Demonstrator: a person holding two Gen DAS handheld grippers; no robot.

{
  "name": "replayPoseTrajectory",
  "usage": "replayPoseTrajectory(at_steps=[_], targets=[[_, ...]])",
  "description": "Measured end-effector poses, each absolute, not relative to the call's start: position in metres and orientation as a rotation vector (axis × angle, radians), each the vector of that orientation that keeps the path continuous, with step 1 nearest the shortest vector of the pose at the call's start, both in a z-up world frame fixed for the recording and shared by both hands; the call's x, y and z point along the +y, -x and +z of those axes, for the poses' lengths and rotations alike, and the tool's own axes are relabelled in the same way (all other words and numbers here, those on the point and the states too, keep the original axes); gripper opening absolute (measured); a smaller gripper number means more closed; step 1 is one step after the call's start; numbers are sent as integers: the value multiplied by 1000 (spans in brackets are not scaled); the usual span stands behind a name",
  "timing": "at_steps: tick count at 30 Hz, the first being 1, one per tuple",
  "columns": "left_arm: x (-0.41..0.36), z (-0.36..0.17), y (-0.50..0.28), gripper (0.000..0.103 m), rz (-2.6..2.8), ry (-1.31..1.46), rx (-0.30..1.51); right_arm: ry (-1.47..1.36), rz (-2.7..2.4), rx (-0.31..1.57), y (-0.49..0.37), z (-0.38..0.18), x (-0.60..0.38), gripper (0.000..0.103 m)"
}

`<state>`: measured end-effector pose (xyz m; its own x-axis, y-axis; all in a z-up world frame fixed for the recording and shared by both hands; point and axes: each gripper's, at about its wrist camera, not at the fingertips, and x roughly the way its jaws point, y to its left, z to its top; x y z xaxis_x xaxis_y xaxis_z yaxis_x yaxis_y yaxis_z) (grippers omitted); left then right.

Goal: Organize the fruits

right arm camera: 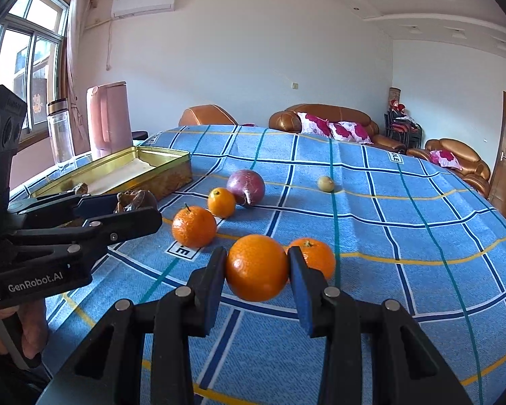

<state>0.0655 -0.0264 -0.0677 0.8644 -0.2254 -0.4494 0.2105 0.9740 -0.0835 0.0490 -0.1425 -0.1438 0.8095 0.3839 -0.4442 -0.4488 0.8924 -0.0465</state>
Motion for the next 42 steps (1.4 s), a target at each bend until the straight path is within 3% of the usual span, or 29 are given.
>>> replayPoseTrajectory(at_steps=[42], targets=[[-5,-45,-40,43,-137,32,343,160,520,374,-29,-135,-116,39]])
